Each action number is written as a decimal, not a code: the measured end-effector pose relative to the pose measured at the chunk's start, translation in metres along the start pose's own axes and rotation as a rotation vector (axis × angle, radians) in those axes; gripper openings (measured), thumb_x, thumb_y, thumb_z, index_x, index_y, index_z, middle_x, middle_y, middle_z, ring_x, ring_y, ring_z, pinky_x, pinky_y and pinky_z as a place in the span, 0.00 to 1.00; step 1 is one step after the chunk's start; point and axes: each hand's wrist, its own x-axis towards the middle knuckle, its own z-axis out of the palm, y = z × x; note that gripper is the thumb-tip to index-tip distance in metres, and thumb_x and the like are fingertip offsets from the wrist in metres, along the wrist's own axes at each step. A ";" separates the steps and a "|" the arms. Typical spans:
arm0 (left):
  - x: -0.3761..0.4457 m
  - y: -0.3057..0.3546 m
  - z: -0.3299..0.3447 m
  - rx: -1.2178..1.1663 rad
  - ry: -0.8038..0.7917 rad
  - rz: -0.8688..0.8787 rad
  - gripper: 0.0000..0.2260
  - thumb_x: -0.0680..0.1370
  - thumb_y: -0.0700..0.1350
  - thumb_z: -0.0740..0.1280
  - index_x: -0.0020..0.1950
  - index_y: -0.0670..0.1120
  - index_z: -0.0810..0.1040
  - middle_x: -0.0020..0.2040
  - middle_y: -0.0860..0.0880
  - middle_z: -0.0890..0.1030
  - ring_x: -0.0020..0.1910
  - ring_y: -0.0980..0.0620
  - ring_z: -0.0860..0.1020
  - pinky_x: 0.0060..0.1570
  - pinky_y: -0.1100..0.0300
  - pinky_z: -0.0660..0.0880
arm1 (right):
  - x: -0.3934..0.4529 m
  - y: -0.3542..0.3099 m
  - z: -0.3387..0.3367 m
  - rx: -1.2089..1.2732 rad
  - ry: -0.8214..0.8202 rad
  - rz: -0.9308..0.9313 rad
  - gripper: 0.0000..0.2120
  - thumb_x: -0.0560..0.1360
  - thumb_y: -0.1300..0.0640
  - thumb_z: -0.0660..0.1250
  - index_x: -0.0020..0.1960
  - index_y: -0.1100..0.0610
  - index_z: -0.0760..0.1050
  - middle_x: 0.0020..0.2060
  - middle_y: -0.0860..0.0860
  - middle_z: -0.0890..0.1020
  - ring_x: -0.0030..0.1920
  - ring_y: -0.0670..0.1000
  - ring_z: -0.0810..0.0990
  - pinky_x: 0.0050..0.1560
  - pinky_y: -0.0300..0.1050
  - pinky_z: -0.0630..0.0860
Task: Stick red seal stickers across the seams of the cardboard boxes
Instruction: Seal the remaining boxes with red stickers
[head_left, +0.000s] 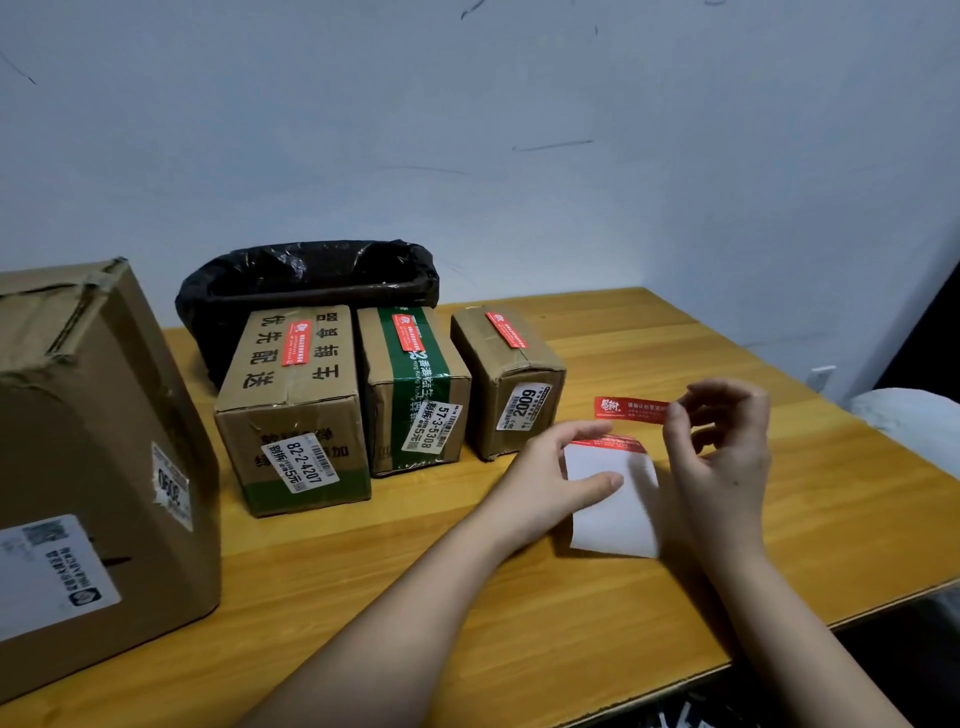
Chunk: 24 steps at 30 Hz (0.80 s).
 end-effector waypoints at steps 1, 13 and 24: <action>0.000 -0.001 0.000 0.062 -0.002 0.007 0.20 0.74 0.42 0.72 0.65 0.50 0.75 0.62 0.53 0.77 0.59 0.58 0.75 0.60 0.64 0.71 | 0.000 0.000 0.000 0.002 0.001 -0.001 0.15 0.74 0.62 0.64 0.51 0.43 0.66 0.41 0.36 0.76 0.40 0.39 0.76 0.38 0.32 0.71; -0.001 -0.008 0.003 1.116 0.046 0.184 0.23 0.78 0.63 0.58 0.72 0.62 0.64 0.60 0.48 0.76 0.59 0.46 0.74 0.56 0.52 0.66 | 0.001 -0.001 0.000 0.004 -0.002 0.081 0.16 0.75 0.62 0.65 0.50 0.43 0.66 0.41 0.43 0.75 0.39 0.41 0.76 0.41 0.39 0.72; -0.008 0.012 0.005 0.943 0.345 0.319 0.10 0.77 0.55 0.58 0.45 0.49 0.72 0.40 0.51 0.74 0.34 0.51 0.77 0.32 0.60 0.69 | 0.002 -0.010 0.001 0.086 -0.025 0.193 0.15 0.74 0.71 0.66 0.51 0.53 0.70 0.40 0.46 0.76 0.38 0.40 0.75 0.42 0.33 0.72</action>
